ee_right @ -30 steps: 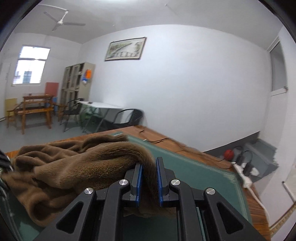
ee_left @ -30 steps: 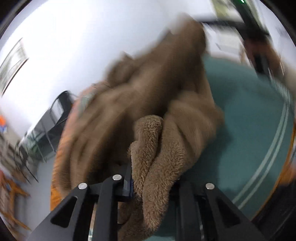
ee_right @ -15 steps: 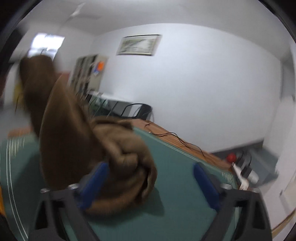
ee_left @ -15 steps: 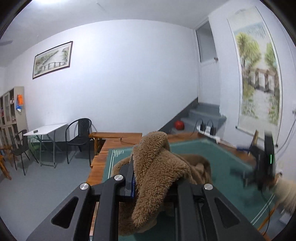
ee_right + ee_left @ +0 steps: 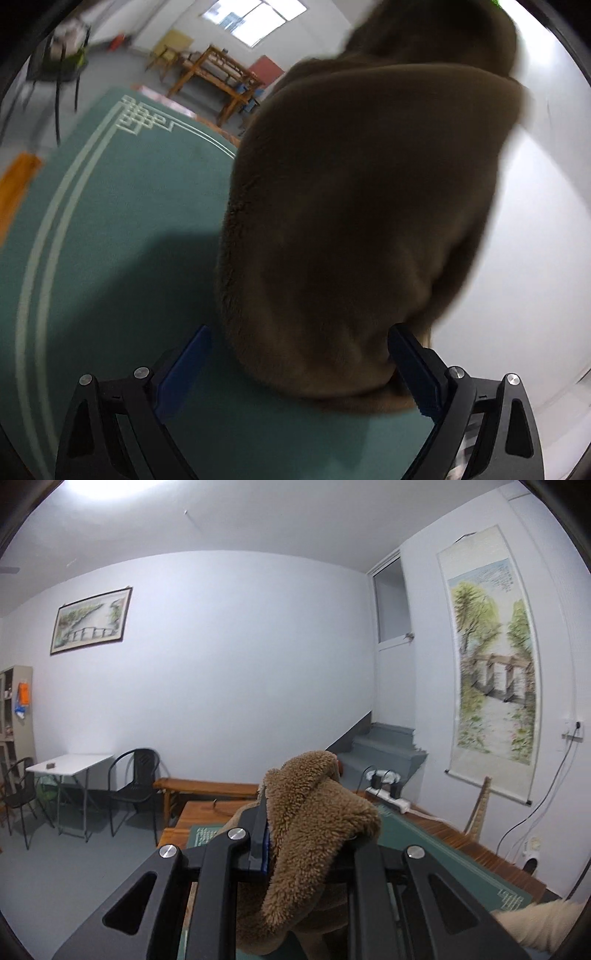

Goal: Fold clothes

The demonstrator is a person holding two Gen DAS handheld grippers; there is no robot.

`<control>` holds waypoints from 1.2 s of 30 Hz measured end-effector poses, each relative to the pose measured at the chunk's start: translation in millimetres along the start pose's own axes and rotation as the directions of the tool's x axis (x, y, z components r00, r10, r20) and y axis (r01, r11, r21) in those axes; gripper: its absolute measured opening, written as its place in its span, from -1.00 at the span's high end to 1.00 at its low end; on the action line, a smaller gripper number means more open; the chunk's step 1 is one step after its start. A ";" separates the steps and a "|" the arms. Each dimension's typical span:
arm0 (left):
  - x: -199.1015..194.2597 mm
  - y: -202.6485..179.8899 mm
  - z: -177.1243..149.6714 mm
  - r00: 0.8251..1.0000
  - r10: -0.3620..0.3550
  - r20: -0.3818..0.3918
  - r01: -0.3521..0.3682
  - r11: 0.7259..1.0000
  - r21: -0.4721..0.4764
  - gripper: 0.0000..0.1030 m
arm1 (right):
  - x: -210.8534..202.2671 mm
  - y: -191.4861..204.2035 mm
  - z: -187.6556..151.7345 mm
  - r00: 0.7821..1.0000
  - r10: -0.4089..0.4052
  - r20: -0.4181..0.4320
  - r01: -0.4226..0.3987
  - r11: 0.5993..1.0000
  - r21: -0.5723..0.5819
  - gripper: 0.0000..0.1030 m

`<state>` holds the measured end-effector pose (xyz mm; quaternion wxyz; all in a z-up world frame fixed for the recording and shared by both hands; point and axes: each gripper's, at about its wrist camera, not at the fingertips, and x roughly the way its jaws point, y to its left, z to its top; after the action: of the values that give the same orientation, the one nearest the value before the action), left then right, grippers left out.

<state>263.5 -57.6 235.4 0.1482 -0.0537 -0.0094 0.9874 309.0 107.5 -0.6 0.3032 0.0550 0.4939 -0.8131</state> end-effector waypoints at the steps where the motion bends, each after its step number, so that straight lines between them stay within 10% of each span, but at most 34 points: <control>1: -4.7 -2.7 4.8 1.000 -0.006 0.016 0.006 1.000 0.001 0.64 | 3.3 -0.5 5.4 1.000 -0.028 0.007 0.028 0.999 0.014 -0.87; 5: -23.3 1.4 20.5 0.997 0.006 0.072 -0.005 1.000 -0.014 0.64 | 6.2 -38.0 16.7 0.986 -0.164 0.010 0.158 0.962 0.222 0.64; 10: -46.7 23.8 28.1 0.991 0.048 0.127 -0.039 0.996 -0.076 0.63 | -42.6 -117.5 6.1 0.905 -0.426 0.025 0.361 0.795 0.488 0.74; 16: -73.8 44.3 28.5 0.984 0.027 0.177 -0.006 0.993 -0.122 0.63 | -139.9 -220.2 -13.4 0.700 -0.713 -0.040 0.526 0.477 0.704 0.84; 23: -94.7 27.0 1.2 0.989 -0.031 0.147 0.033 0.999 -0.011 0.50 | -227.5 -227.6 11.3 0.500 -0.865 -0.036 0.626 0.333 0.705 0.84; 25: -88.5 19.6 -22.1 0.995 -0.049 0.092 0.047 0.998 0.031 0.11 | -235.0 -227.2 13.6 0.494 -0.868 -0.044 0.623 0.319 0.714 0.84; 27: -75.4 12.2 -53.6 0.997 -0.071 0.020 0.069 0.995 0.069 -0.73 | -234.9 -224.5 13.7 0.515 -0.855 -0.056 0.612 0.321 0.723 0.84; 33: -41.9 -11.6 -142.4 0.946 -0.246 -0.214 0.267 0.961 0.074 -0.81 | -207.7 -187.0 6.8 0.568 -0.815 -0.114 0.652 0.362 0.666 0.84; 36: -36.2 -11.8 -146.3 0.927 -0.290 -0.237 0.315 0.946 0.073 -0.81 | -197.9 -174.6 -15.3 0.552 -0.822 -0.140 0.691 0.357 0.628 0.84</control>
<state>317.2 -56.5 94.1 0.3018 -0.1540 0.0534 0.9393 370.6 264.5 203.0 -0.0970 -0.1651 0.1329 -0.9725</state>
